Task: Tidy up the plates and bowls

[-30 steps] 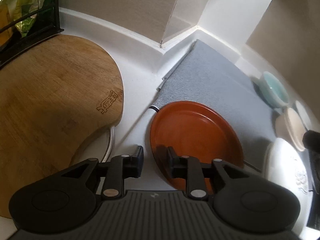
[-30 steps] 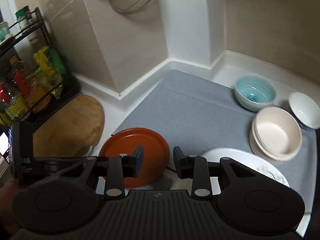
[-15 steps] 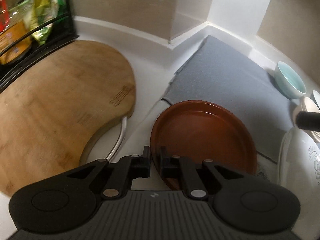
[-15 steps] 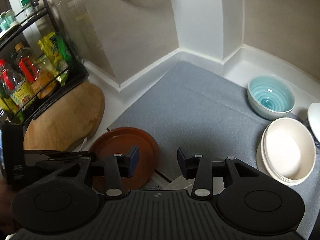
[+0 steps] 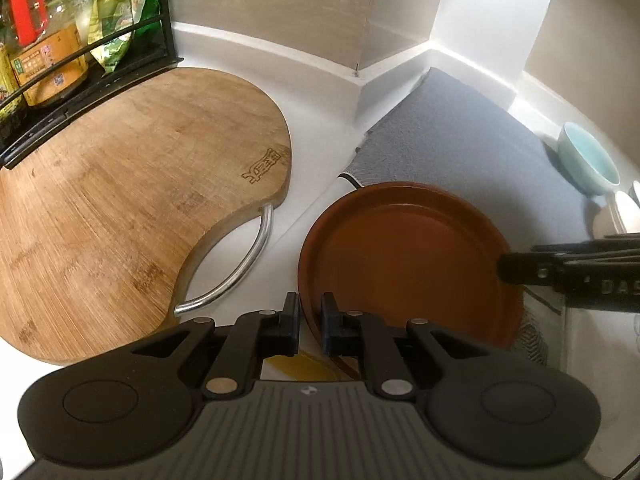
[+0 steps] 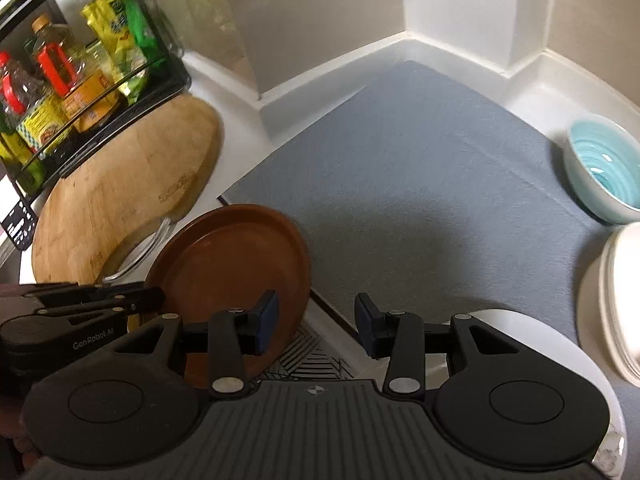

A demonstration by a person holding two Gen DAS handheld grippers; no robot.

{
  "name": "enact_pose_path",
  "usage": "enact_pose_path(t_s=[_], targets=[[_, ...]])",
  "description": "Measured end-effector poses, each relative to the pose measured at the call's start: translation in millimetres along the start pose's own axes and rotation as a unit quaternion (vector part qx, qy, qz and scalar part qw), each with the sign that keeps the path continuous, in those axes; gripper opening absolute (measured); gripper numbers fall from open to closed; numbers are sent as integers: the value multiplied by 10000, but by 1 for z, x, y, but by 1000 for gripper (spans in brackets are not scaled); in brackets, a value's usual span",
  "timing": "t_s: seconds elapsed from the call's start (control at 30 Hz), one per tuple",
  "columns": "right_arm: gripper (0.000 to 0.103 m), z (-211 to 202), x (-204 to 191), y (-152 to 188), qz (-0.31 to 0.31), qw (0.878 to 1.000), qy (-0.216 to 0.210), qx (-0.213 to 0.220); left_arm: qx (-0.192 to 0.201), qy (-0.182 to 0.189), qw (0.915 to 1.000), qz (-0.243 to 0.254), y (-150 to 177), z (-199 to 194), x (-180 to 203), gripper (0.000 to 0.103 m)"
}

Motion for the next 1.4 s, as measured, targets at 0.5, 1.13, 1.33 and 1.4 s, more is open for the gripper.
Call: enact_pose_path(t_s=[0.5,1.13,1.33,1.4], targets=[[30,22,2,6,49,9994,-49,-353,-121,-48,9999,27,0,2,3,12],[12,21,-1,4,123,9993,-140,-322,-29,100,9999,127,0,2,-1,11],[10,12,-6,0,211,9995,-127,-215,117,204,9994,244,-4,1,-7,11],[10,14,-7,1,265,9993,-68,-254,158,254,9992,280,-5,3,-10,11]])
Point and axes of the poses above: each gripper's, at about its wrist camera, not at the fingertips, and z roughly the way its jaws point, x to its right, y to its underside, the point moved 7 cm from there along z, roughly the way its jaws point, and after that the axes turned 9 degrees about z, right-handed, at the moved point
